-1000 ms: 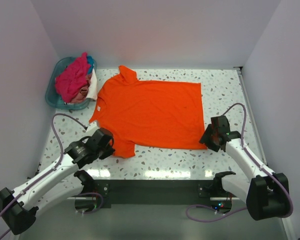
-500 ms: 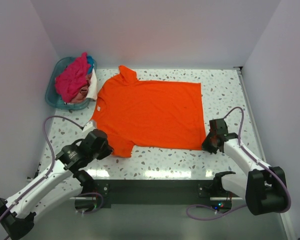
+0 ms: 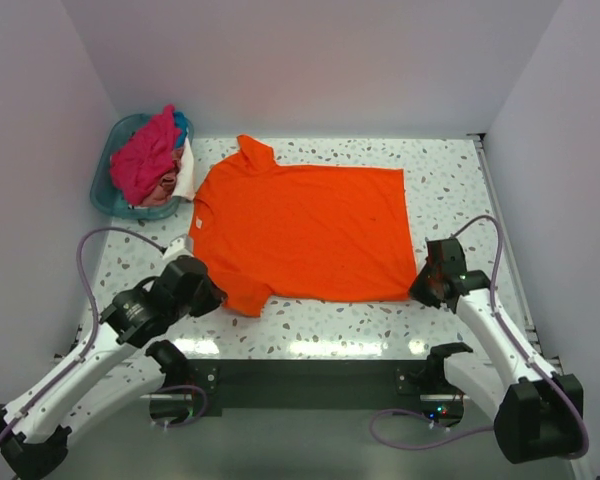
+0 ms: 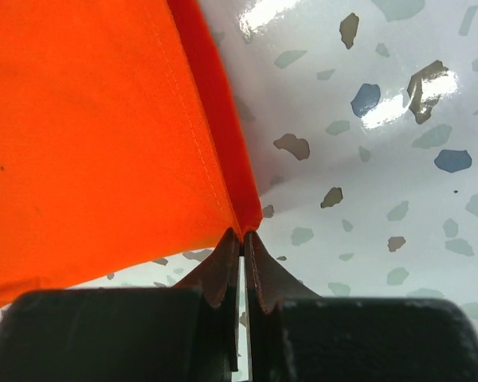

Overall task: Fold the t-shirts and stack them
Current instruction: Fold the tshirt

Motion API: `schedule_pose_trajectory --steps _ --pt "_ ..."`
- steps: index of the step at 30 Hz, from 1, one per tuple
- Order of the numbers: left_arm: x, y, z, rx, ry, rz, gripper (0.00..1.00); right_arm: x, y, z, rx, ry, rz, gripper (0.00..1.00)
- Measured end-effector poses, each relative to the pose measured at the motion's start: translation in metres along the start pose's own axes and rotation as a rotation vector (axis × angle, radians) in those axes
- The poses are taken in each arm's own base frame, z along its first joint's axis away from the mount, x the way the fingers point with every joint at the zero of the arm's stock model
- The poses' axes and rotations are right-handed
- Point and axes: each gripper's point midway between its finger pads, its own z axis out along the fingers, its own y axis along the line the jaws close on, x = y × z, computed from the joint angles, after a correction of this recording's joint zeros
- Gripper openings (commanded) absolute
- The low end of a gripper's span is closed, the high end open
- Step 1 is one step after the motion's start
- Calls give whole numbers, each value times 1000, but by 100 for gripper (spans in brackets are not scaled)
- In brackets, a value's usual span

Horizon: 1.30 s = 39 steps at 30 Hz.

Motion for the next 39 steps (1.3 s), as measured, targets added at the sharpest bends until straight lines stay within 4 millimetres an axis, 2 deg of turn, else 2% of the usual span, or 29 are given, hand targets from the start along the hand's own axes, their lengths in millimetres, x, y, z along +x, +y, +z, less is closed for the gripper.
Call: schedule_pose_trajectory --steps 3,5,9,12,15,20,24,31,36,39 --pt "-11 -9 2 -25 -16 39 0 -4 4 1 20 26 -8 0" --pt "-23 -21 8 -54 -32 74 0 -13 12 1 22 30 -12 0" --pt "-53 -48 38 -89 -71 101 0 -40 35 3 8 13 -18 0" --pt "-80 -46 71 -137 -96 70 0 -63 55 14 -6 3 -24 0" --pt "-105 -41 92 -172 -125 41 0 -77 65 30 -12 19 -21 0" --pt "-148 -45 121 -173 -169 -2 0 -91 71 64 -15 79 5 0" --pt "-172 -47 143 -163 -187 -28 0 -102 75 81 -35 104 26 0" --pt "-199 -55 175 -133 -179 -32 0 -128 88 84 -100 74 54 0" --pt "-221 -69 185 -96 -196 -19 0 -144 78 86 -109 51 105 0" --pt "-229 -69 186 -84 -206 -27 0 -152 74 86 -122 39 127 0"
